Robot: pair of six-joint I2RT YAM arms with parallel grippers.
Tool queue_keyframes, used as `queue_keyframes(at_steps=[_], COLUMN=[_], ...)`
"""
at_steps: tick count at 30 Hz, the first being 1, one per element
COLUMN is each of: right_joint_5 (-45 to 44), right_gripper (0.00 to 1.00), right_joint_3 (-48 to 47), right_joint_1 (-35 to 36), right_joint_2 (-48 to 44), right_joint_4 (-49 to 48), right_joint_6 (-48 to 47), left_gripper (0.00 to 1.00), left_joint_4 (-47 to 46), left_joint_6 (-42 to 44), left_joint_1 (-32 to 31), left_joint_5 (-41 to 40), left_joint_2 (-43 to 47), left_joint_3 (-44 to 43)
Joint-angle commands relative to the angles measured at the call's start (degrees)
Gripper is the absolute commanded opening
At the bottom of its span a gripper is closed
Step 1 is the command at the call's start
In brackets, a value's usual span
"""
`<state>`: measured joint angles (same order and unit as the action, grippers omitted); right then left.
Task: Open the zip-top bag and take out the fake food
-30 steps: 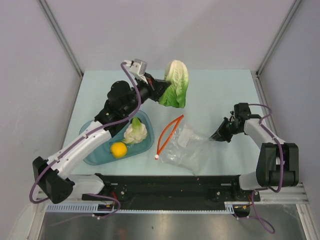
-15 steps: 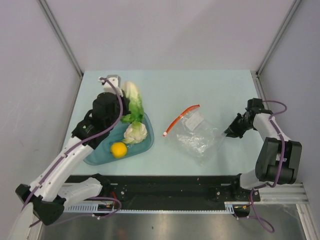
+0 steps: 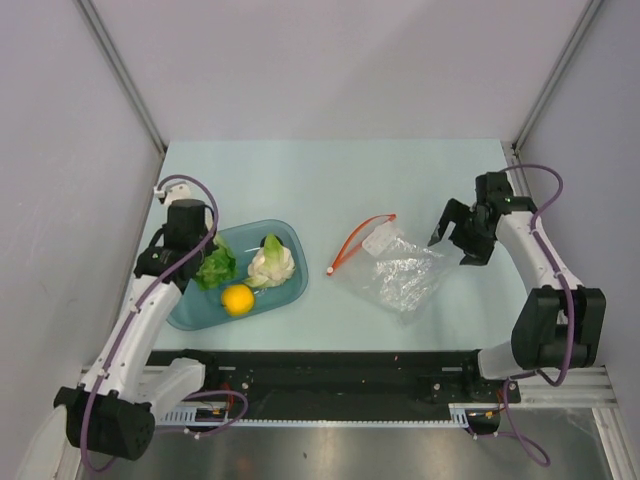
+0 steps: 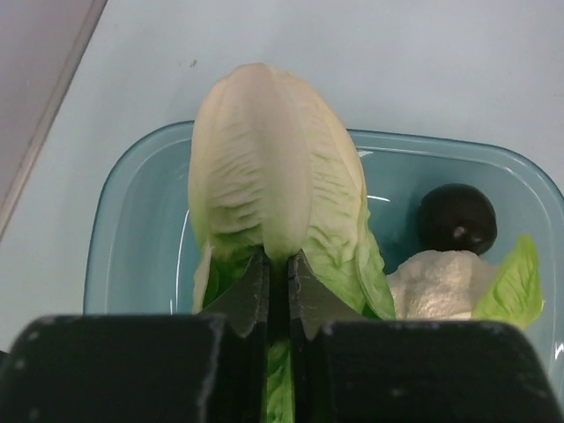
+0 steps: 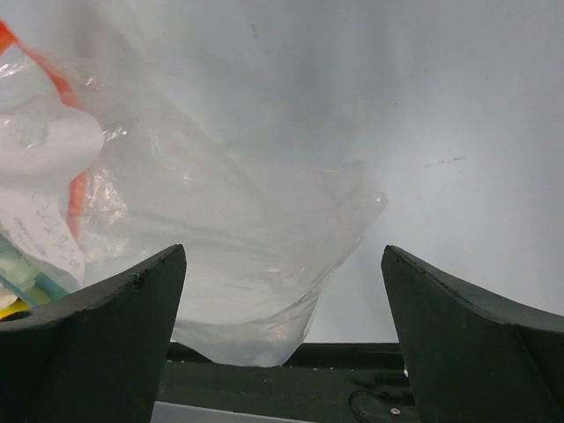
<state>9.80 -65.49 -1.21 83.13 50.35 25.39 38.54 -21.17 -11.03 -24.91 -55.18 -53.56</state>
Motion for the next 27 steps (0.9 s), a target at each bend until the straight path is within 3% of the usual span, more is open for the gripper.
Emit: queue_keyframes(at_steps=[1,8,11,12,15,18,23,26,27], right_joint_5=[-5.1,-5.1,-5.5,-5.6,-6.1,-6.5,-6.4,-5.5,-4.8], right_gripper=[0.98,0.98,0.98,0.98,0.98,0.99,1.0,1.0,1.0], right_joint_3=[-4.1,-2.4,-0.9,-0.7,-0.7,-0.3,1.2,3.2,4.1], right_joint_1=[3.3,7.4,10.2,11.0,14.0,15.9,17.6,19.1,19.5], right_joint_2=[-5.2,-9.8,-11.5,-11.8,-12.6,-13.9,-16.8,-19.9,-20.8], right_joint_4=[3.0,4.1,4.1,4.1,5.2,6.3,5.9,4.7,3.9], right_joint_6=[0.2,1.9,3.2,3.5,3.8,3.9,3.5,5.4,5.5], left_gripper=[0.13,0.19,0.44,0.64,0.99,1.0,0.99,1.0,1.0], left_joint_4=[0.0,10.6,13.9,13.8,13.2,12.1,8.7,4.8,3.5], left_joint_6=[-11.3,-30.7,-37.2,-37.3,-36.9,-34.7,-27.7,-23.1,-21.6], left_joint_1=[3.2,4.9,5.0,5.0,5.0,5.0,4.0,-3.4,-10.0], left_joint_5=[1.2,-2.1,-2.7,-2.2,-2.3,-1.8,5.4,6.4,5.8], left_joint_2=[-1.9,-3.7,-3.5,-3.1,-0.2,2.4,2.1,1.1,1.0], left_joint_3=[-0.5,0.4,1.3,1.9,2.4,2.0,-1.1,-4.2,-5.2])
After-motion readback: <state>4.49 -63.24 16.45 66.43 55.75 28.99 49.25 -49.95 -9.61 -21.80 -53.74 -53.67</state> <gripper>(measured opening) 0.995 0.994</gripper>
